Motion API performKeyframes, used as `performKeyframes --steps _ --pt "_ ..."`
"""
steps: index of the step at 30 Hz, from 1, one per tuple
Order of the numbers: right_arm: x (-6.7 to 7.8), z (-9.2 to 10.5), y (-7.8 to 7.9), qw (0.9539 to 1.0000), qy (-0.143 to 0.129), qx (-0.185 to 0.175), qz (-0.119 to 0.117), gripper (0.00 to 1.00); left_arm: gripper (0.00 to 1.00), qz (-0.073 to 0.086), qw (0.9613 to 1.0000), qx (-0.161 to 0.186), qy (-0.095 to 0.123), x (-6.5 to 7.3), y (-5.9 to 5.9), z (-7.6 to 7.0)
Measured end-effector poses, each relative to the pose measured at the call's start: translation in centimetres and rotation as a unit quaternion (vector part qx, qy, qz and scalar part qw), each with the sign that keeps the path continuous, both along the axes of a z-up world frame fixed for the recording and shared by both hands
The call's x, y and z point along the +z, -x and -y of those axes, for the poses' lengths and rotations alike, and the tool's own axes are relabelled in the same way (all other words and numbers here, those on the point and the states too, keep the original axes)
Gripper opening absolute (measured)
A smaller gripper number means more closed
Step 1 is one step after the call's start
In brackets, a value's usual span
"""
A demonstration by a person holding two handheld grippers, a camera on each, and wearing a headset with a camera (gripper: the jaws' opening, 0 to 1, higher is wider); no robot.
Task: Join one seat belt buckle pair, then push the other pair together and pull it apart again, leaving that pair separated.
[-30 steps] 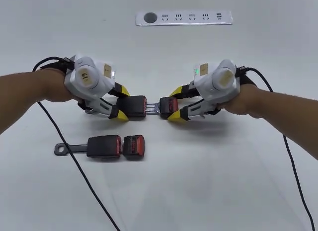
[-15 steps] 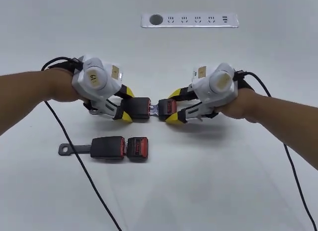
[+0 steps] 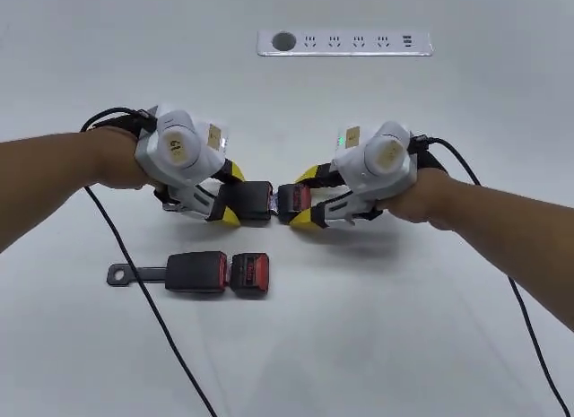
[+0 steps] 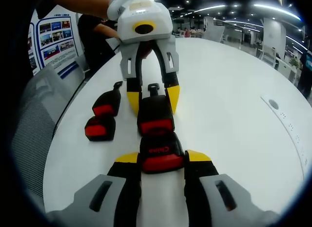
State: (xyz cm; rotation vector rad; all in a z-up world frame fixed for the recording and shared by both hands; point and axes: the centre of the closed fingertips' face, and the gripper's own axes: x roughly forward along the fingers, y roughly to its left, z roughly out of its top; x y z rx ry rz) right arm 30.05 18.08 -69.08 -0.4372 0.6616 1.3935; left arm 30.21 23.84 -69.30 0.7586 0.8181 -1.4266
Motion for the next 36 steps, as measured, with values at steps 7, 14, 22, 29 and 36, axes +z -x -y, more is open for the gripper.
performKeyframes --steps 7,14,22,29,36 --pt "-0.10 -0.09 -0.06 0.9999 0.012 0.002 0.008 0.33 0.33 0.000 1.0000 -0.001 -0.005 -0.01 0.07 -0.06" --pt "-0.22 -0.22 -0.17 0.9998 0.016 0.000 0.011 0.33 0.33 0.000 1.0000 0.001 -0.008 -0.05 0.11 -0.10" --pt "-0.29 -0.22 -0.29 0.9995 0.021 0.005 0.021 0.33 0.34 -0.001 1.0000 0.005 -0.005 -0.04 0.21 0.04" --pt "-0.23 -0.21 -0.25 0.9994 0.024 0.005 0.026 0.33 0.34 -0.002 1.0000 0.007 -0.004 -0.08 0.14 0.03" --pt "-0.32 -0.24 -0.34 0.9987 0.031 0.011 0.040 0.33 0.34 -0.002 0.9999 0.011 -0.005 0.07 0.19 0.24"
